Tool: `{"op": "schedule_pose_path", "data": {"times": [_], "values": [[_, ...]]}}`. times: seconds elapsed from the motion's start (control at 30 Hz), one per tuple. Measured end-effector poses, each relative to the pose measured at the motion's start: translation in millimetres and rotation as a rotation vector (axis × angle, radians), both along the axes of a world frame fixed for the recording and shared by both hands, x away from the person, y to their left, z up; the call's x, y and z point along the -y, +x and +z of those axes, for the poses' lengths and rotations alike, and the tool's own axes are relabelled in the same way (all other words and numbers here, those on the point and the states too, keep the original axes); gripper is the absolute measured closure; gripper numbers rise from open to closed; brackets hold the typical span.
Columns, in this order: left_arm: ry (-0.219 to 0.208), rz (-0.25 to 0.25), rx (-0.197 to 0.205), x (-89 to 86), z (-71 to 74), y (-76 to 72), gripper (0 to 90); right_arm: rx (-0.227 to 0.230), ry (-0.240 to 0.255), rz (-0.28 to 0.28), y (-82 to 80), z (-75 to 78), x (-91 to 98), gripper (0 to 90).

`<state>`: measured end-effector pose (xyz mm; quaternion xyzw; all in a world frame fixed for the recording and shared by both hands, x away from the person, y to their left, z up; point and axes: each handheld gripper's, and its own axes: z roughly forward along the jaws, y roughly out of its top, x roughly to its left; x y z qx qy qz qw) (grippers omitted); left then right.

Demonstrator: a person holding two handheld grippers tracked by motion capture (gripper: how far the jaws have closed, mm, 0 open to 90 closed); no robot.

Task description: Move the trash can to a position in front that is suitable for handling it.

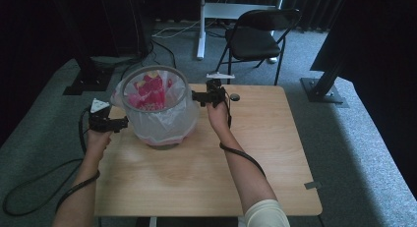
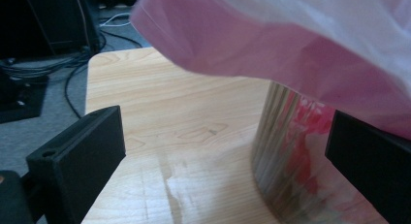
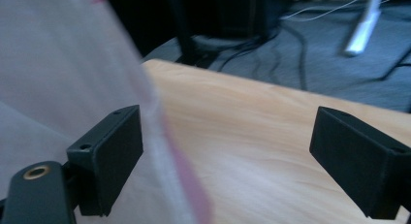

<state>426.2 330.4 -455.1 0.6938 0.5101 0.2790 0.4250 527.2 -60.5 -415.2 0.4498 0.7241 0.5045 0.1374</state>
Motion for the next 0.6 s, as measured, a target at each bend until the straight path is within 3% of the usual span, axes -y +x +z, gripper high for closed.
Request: {"op": "schedule_pose_path", "data": {"times": [0.07,0.17,0.3,0.6], "values": [[-0.004,-0.008,-0.005,-0.4,-0.4,-0.5,0.7,-0.009,-0.006,0.038,-1.0,1.3,-7.0,11.4],[0.002,-0.018,-0.005,-0.2,-0.4,-1.3,1.0,-0.004,-0.007,0.028,-3.1,1.8,-9.2,13.7],[0.011,-0.035,-0.027,1.4,1.5,0.1,1.1,-0.028,-0.006,0.048,-0.6,0.6,-6.7,13.4],[0.056,-0.058,-0.034,15.0,5.5,4.7,1.4,-0.013,-0.027,0.075,-0.4,2.6,6.6,14.0]]}}
